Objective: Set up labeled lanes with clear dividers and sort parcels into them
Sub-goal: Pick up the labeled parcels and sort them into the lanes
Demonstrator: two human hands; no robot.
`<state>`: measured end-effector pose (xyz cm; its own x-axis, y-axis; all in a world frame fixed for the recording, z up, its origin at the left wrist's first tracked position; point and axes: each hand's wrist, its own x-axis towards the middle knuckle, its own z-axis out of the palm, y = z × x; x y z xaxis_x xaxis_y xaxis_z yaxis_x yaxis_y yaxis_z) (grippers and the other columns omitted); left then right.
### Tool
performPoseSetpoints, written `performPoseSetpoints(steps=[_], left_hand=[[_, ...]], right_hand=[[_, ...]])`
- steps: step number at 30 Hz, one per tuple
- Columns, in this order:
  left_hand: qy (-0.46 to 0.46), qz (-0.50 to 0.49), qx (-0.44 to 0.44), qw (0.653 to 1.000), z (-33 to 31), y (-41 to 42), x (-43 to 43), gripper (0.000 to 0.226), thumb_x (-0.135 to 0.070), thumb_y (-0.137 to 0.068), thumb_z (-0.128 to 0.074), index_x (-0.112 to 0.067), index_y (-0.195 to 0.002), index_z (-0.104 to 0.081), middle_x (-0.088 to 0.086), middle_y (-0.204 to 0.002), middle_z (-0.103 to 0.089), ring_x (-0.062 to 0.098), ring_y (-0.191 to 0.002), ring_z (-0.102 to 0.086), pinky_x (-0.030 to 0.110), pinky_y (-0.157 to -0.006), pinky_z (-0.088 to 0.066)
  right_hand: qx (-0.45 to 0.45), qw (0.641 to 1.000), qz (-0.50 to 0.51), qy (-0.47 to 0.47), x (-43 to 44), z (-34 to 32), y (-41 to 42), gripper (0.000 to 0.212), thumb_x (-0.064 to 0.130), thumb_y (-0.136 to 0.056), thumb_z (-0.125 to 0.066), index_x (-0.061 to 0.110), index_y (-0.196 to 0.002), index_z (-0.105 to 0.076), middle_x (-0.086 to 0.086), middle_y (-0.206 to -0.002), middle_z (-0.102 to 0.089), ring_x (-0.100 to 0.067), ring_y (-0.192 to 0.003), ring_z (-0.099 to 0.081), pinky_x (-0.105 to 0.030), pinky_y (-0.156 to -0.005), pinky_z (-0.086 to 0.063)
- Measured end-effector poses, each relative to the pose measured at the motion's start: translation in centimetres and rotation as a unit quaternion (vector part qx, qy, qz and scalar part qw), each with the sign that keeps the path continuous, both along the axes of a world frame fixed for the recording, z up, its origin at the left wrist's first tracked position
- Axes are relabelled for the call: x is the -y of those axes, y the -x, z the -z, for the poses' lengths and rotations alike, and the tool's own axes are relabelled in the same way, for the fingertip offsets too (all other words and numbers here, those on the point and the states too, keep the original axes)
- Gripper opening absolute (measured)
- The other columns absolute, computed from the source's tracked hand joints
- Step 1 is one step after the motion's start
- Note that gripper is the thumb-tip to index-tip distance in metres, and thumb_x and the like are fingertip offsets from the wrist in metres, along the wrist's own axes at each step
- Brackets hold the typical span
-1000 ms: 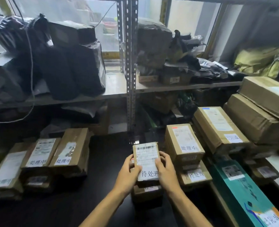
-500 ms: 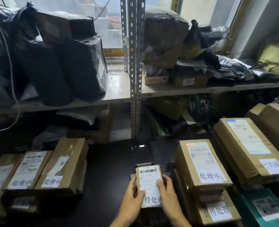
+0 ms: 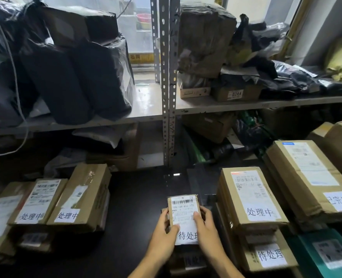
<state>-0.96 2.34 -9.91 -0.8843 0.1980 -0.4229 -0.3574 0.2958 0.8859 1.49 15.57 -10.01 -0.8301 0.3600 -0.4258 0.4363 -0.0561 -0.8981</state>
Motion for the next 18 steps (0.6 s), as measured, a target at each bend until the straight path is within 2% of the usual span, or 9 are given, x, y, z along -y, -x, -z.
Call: performPoseSetpoints(steps=[5,8,10,12,15,16,18], left_hand=[[0.006,-0.003,-0.005,1.0,0.04,-0.12,-0.13,0.045,-0.009,-0.094,-0.053,-0.051,-0.11,-0.045,-0.032,-0.109,-0.063,-0.013,-0.094,-0.064,0.02,-0.087,-0.052],[0.009,-0.004,-0.003,1.0,0.22,-0.13,-0.16,0.046,-0.01,-0.094,-0.053,-0.052,-0.108,-0.047,-0.031,-0.109,-0.065,-0.011,-0.095,-0.065,0.028,-0.092,-0.053],[0.011,-0.002,-0.002,1.0,0.22,-0.1,-0.16,0.045,-0.011,-0.094,-0.053,-0.05,-0.115,-0.045,-0.029,-0.112,-0.065,-0.008,-0.098,-0.065,0.031,-0.094,-0.053],[0.013,0.002,-0.003,1.0,0.31,0.01,-0.11,0.046,-0.013,-0.094,-0.053,-0.05,-0.12,-0.043,-0.029,-0.114,-0.064,-0.008,-0.098,-0.065,0.028,-0.092,-0.054],[0.017,0.01,-0.005,1.0,0.53,0.05,-0.07,0.044,-0.015,-0.095,-0.054,-0.054,-0.111,-0.043,-0.034,-0.11,-0.063,-0.013,-0.095,-0.064,0.017,-0.083,-0.051],[0.019,0.011,-0.003,1.0,0.62,0.04,-0.06,0.043,-0.015,-0.095,-0.055,-0.054,-0.11,-0.044,-0.035,-0.108,-0.063,-0.013,-0.095,-0.064,0.017,-0.082,-0.05],[0.022,0.018,0.0,1.0,0.74,0.02,-0.09,0.041,-0.012,-0.095,-0.055,-0.049,-0.111,-0.044,-0.031,-0.107,-0.064,-0.011,-0.095,-0.065,0.022,-0.085,-0.053]], right_hand=[[0.001,1.0,0.0,0.006,0.05,-0.11,-0.12,0.024,0.023,-0.106,-0.045,0.027,-0.129,-0.042,-0.003,-0.117,-0.067,-0.014,-0.099,-0.07,-0.02,-0.07,-0.058],[-0.003,1.0,-0.001,0.004,0.02,-0.04,-0.14,0.023,0.022,-0.106,-0.045,0.026,-0.129,-0.042,-0.004,-0.117,-0.067,-0.012,-0.099,-0.069,-0.017,-0.067,-0.056],[-0.002,1.0,-0.004,0.002,-0.04,0.03,-0.14,0.023,0.023,-0.106,-0.045,0.025,-0.129,-0.042,-0.004,-0.117,-0.067,-0.013,-0.099,-0.069,-0.017,-0.068,-0.056],[-0.004,1.0,-0.007,-0.005,-0.13,0.13,-0.2,0.023,0.022,-0.106,-0.045,0.026,-0.129,-0.042,-0.004,-0.118,-0.066,-0.012,-0.1,-0.068,-0.015,-0.068,-0.055],[-0.005,0.999,-0.021,-0.025,-0.35,0.34,-0.36,0.027,0.014,-0.106,-0.045,0.025,-0.13,-0.04,-0.004,-0.121,-0.064,-0.01,-0.102,-0.066,-0.011,-0.067,-0.053],[-0.001,0.999,-0.029,-0.03,-0.38,0.37,-0.41,0.03,0.012,-0.105,-0.045,0.024,-0.132,-0.038,-0.004,-0.123,-0.063,-0.013,-0.104,-0.066,-0.013,-0.071,-0.054],[0.005,0.998,-0.046,-0.047,-0.36,0.34,-0.49,0.04,0.007,-0.103,-0.047,0.019,-0.139,-0.035,-0.007,-0.131,-0.061,-0.02,-0.114,-0.064,-0.024,-0.087,-0.056]])
